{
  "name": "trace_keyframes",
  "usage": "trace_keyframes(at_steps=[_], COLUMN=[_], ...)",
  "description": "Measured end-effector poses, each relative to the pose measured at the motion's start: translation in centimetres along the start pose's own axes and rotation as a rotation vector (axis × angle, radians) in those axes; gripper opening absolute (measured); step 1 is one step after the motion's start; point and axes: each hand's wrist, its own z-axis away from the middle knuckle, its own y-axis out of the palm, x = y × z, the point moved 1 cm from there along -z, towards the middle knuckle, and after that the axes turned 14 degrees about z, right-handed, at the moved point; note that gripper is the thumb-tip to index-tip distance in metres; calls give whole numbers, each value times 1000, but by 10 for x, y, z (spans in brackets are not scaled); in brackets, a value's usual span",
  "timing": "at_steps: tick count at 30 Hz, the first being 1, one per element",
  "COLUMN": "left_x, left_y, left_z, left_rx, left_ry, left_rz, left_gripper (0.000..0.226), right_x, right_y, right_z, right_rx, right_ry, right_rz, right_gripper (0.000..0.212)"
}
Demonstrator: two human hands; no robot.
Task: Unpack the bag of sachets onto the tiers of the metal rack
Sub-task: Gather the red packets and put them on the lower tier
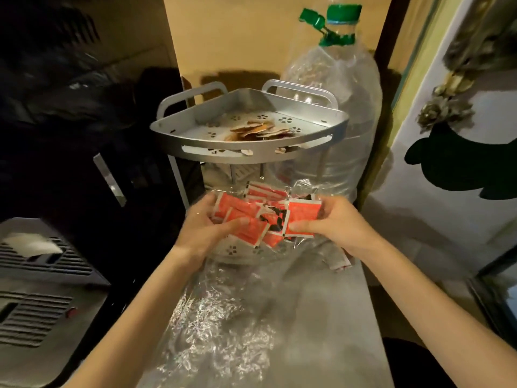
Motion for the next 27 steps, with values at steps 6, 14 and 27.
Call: trace_keyframes(at_steps=[6,14,27], left_x=[-33,-5,69], left_y=[1,-6,-14], left_z=[14,16,-25], left_rx=[36,145,-45], left_ry=[386,620,70], left_rz=[-48,-233,-110], left_gripper=[56,27,32], right_x=[18,-4,-65], right_y=[5,20,42], right_z=[4,-6,-35], right_rx=[-124,-93,-154], right_ry=[-273,-288,6], right_rz=[27,-108,-128], right_gripper=[46,36,50])
